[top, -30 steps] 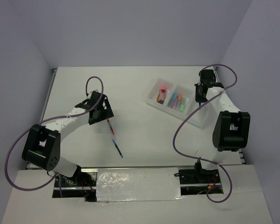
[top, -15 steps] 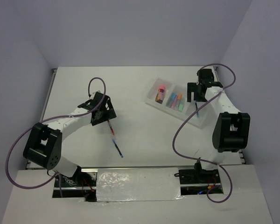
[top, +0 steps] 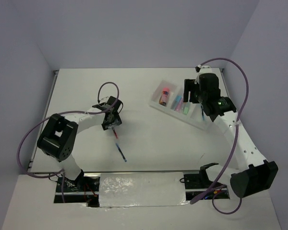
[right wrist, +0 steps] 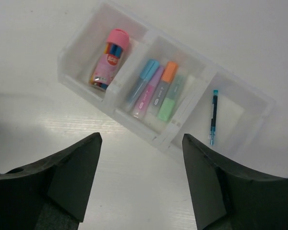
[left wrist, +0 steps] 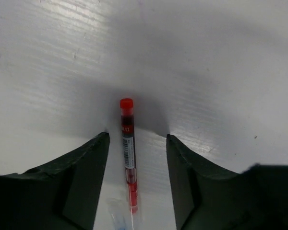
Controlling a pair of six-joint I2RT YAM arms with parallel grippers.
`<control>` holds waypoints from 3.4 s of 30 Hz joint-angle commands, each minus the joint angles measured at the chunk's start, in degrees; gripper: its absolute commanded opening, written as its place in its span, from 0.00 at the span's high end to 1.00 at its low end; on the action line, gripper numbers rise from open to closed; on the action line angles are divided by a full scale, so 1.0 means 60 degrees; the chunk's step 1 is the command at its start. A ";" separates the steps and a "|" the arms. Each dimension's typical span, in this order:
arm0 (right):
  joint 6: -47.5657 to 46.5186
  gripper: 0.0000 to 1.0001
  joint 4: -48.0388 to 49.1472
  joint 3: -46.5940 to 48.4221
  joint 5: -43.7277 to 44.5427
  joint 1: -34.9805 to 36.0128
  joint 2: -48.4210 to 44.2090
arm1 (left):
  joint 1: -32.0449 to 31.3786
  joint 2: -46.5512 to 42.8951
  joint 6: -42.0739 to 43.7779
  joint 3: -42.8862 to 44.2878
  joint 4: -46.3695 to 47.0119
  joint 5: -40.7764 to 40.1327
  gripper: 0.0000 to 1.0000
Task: Sort the stationery into containers
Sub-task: Pick up the pen from the center of the board, then place the pen in the storage box, then pick up the pen from the center of the board.
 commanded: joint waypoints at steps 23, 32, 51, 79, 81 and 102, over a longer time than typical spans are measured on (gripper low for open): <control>0.4485 0.29 0.8977 -0.6258 -0.5351 0.2431 -0.1507 | -0.2346 -0.1497 -0.0066 0.1268 0.5355 0.3719 1.00; 0.4060 0.53 0.8816 -0.5950 -0.4589 0.3047 -0.0832 | -0.2654 -0.1967 -0.0653 0.0784 0.6998 0.4234 1.00; -0.0070 1.00 -0.0351 -0.1528 0.1637 -0.1023 0.0805 | -0.2449 -0.2215 0.0402 0.2194 -0.1877 -0.1654 0.01; 0.0689 0.07 0.0138 -0.0248 -0.0631 -0.0109 0.1266 | -0.2347 -0.3783 -0.0448 -0.0464 -0.2155 -0.1621 0.01; 0.1143 0.09 0.1078 -0.0762 -0.1072 0.1194 0.0664 | -0.2026 -0.4002 -0.0506 -0.0126 -0.2667 -0.1975 0.01; 0.4485 0.45 0.1185 0.1975 0.1035 0.9243 0.7781 | 0.1857 -0.7856 0.2350 0.1093 -0.4574 -0.3676 0.01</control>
